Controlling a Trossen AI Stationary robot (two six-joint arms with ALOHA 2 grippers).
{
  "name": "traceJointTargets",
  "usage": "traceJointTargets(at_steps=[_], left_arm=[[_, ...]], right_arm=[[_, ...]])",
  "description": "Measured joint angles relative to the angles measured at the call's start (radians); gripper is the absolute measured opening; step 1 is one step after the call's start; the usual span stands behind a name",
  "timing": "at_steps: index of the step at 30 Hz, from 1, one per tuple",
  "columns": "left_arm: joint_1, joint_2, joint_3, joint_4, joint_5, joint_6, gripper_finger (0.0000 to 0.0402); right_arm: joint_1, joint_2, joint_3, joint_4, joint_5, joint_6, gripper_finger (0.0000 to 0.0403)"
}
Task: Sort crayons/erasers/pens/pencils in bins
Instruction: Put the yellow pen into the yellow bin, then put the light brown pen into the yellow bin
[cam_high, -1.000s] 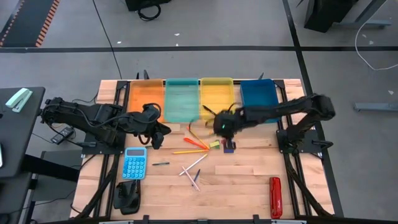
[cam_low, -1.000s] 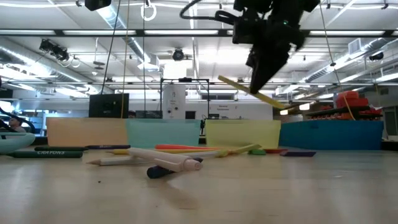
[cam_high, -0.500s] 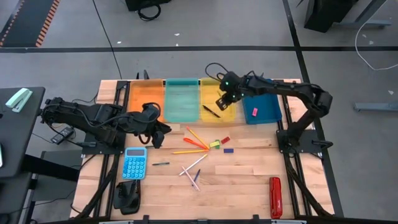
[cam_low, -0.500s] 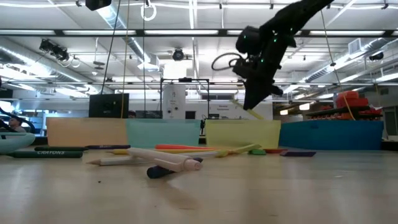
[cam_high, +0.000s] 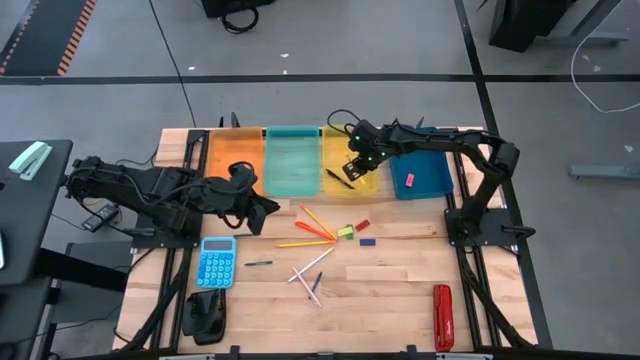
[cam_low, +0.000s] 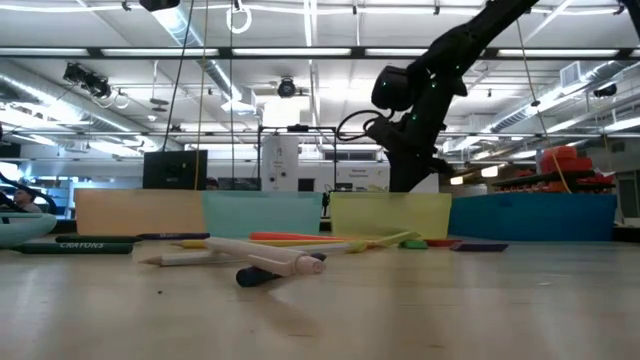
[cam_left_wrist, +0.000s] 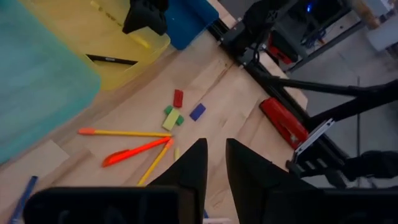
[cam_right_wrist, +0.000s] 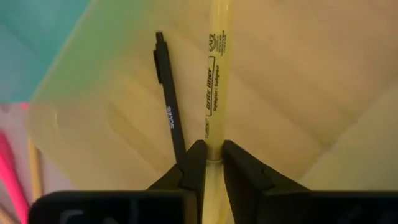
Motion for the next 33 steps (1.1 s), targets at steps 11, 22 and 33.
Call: traceJointTargets(at_steps=[11,22,33], left_arm=[[0.000,0.000,0.000,0.031,0.001,0.001,0.0063],[-0.001,-0.004,0.000,0.390,0.071,0.358,0.0057],[0.016,0.008,0.000,0.139,0.232,0.669,0.0055]], right_arm=[[-0.010,-0.050,0.000,0.012,0.005,0.089,0.0170],[0.137,-0.243,0.000,0.065,-0.014,0.208,0.0185],[0.510,-0.371,0.000,-0.130,0.220,0.422,0.0184]])
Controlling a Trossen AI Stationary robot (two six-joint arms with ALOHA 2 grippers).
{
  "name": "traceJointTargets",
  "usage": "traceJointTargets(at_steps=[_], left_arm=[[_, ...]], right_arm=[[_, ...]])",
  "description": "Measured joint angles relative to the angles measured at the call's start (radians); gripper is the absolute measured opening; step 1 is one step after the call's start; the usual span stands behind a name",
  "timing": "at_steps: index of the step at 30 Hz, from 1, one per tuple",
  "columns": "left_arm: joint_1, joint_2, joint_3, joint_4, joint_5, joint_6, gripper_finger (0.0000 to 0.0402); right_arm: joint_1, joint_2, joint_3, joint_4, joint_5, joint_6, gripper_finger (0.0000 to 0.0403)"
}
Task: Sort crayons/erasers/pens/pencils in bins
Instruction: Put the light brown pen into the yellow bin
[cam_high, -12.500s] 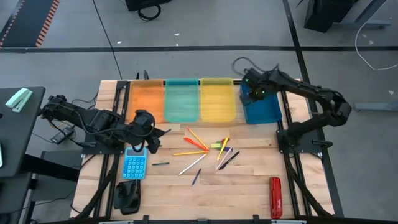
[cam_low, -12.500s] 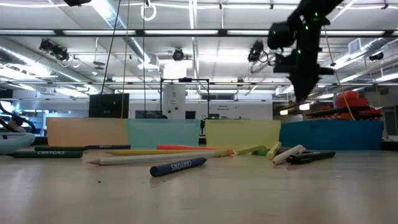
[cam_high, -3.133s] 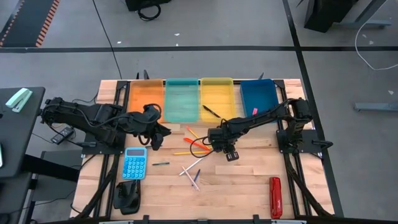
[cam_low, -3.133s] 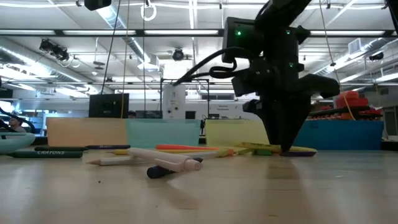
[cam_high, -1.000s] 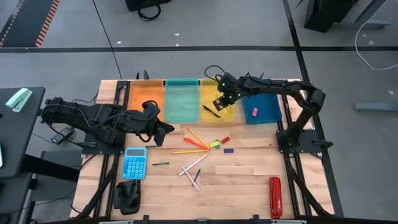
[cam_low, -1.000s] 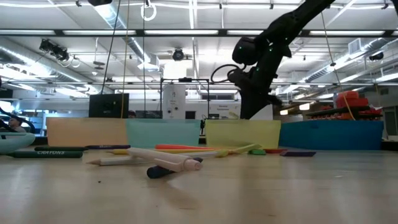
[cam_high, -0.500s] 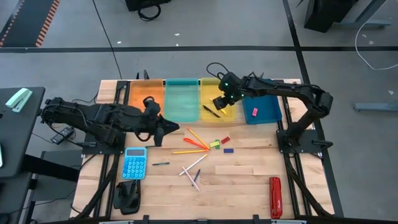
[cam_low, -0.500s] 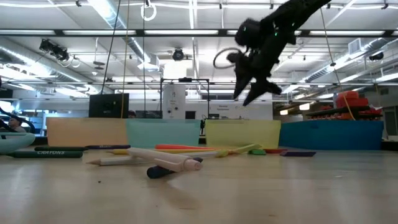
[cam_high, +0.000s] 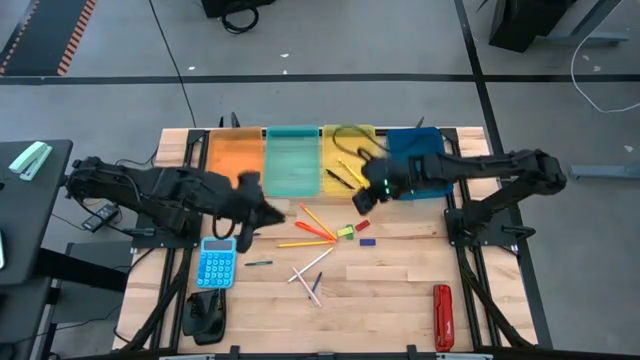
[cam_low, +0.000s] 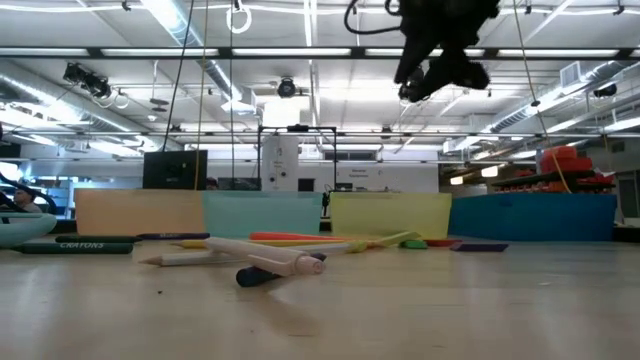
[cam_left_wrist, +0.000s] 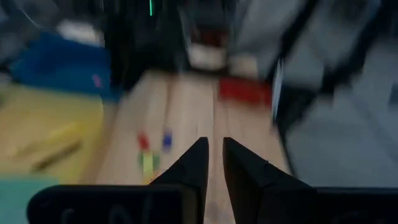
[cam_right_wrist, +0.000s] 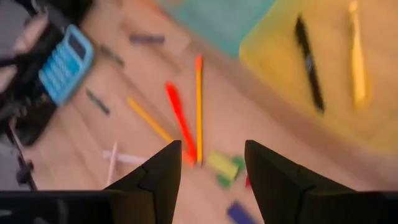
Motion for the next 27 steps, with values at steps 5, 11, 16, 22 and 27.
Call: traceJointTargets(at_steps=[5,11,16,22,27], left_arm=[[0.056,0.081,-0.001,-0.150,0.188,0.159,0.0059],[0.080,0.125,-0.001,-0.188,0.228,0.270,0.0054],[0.086,0.066,0.000,-0.193,0.226,0.215,0.0046],[0.079,-0.019,0.000,-0.222,0.228,0.195,0.0045],[0.078,-0.057,0.000,-0.253,0.228,0.125,0.0050]], right_arm=[[0.148,0.016,0.000,0.007,0.026,0.218,0.0184],[0.358,0.120,0.000,0.165,0.075,0.444,0.0184],[0.453,0.241,0.000,0.286,0.141,0.552,0.0184],[0.453,0.402,0.163,0.325,0.118,0.403,0.0184],[0.425,0.567,0.413,0.090,0.094,0.298,0.0184]])
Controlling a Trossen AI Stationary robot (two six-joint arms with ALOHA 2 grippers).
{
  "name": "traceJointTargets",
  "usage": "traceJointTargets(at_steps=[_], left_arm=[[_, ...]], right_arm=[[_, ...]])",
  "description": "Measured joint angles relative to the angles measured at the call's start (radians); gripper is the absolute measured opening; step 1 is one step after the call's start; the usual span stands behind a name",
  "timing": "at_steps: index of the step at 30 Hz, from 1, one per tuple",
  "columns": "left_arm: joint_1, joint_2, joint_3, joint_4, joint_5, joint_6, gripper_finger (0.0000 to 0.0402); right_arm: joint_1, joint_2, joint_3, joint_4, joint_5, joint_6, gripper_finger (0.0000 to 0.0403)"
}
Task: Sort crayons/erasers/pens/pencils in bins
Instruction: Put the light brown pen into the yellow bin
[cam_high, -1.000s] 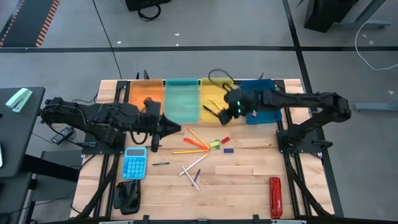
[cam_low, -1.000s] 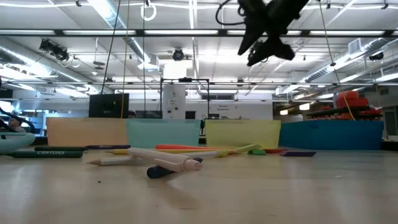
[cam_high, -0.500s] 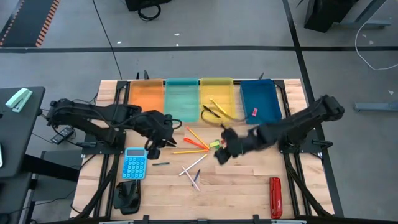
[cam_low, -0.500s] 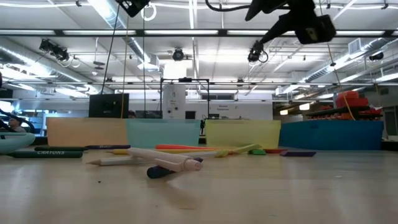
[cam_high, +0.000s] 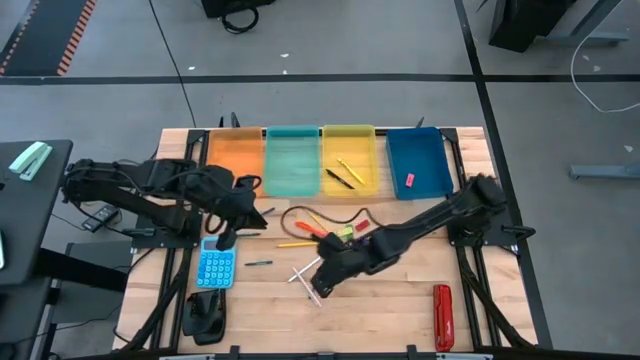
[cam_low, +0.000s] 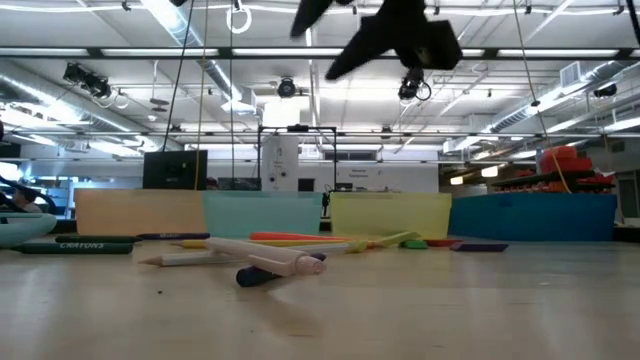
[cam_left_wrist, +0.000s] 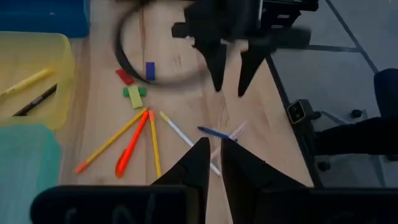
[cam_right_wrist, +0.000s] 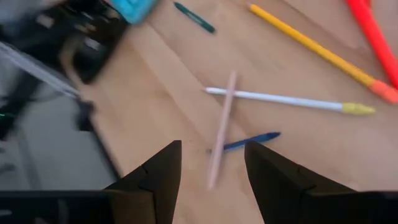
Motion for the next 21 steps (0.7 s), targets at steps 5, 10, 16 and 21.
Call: traceJointTargets(at_steps=[5,10,16,21], left_arm=[[-0.002,-0.030,0.000,-0.027,0.000,-0.059,0.0049],[-0.002,-0.051,0.000,-0.031,-0.001,-0.093,0.0043],[-0.016,-0.052,0.000,-0.048,-0.002,-0.139,0.0043],[-0.043,-0.052,0.000,-0.060,-0.002,-0.147,0.0041]], right_arm=[[-0.041,0.150,0.184,-0.130,-0.086,-0.012,0.0184],[-0.068,0.282,0.321,-0.151,-0.145,-0.063,0.0184],[-0.084,0.380,0.373,-0.167,-0.204,-0.063,0.0184],[-0.087,0.413,0.371,-0.159,-0.253,-0.054,0.0184]])
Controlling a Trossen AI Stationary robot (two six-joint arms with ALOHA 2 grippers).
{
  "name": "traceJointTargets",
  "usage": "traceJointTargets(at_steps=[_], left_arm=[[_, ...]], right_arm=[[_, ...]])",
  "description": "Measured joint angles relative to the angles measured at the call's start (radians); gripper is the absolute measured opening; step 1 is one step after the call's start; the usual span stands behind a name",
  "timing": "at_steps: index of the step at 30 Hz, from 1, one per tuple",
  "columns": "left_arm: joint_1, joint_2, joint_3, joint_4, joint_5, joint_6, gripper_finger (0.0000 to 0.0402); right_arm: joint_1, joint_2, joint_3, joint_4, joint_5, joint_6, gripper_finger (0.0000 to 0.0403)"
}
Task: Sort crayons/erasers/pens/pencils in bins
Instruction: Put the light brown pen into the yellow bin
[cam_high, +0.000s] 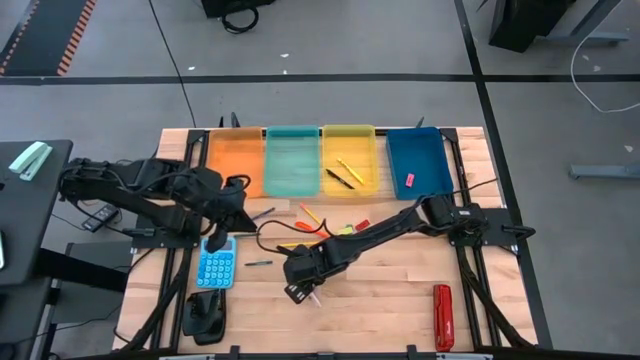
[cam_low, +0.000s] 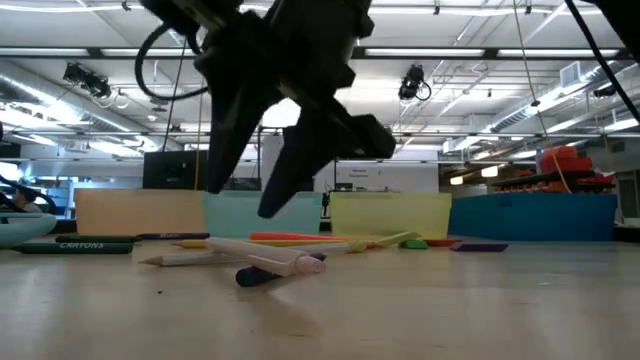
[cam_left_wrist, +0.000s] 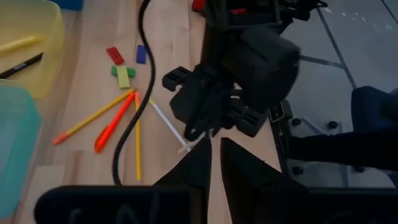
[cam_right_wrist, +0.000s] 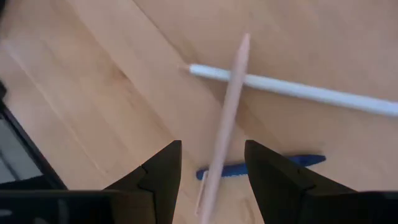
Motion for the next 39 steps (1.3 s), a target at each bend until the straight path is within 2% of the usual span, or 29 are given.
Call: traceJointTargets(at_steps=[19,23,31,39], left_arm=[[-0.020,0.000,0.000,-0.002,-0.001,-0.039,0.0030],[-0.020,0.000,0.000,-0.005,0.000,-0.046,0.0031],[-0.020,0.000,0.000,-0.012,0.000,-0.044,0.0031],[-0.020,0.000,0.000,-0.045,0.000,-0.045,0.0024]], right_arm=[[0.001,0.076,0.004,0.000,0.030,-0.035,0.0181],[0.002,0.076,0.003,-0.014,0.054,-0.072,0.0148],[0.001,0.077,0.001,-0.029,0.074,-0.096,0.0033],[-0.003,0.038,0.035,-0.082,0.039,-0.131,0.0034]])
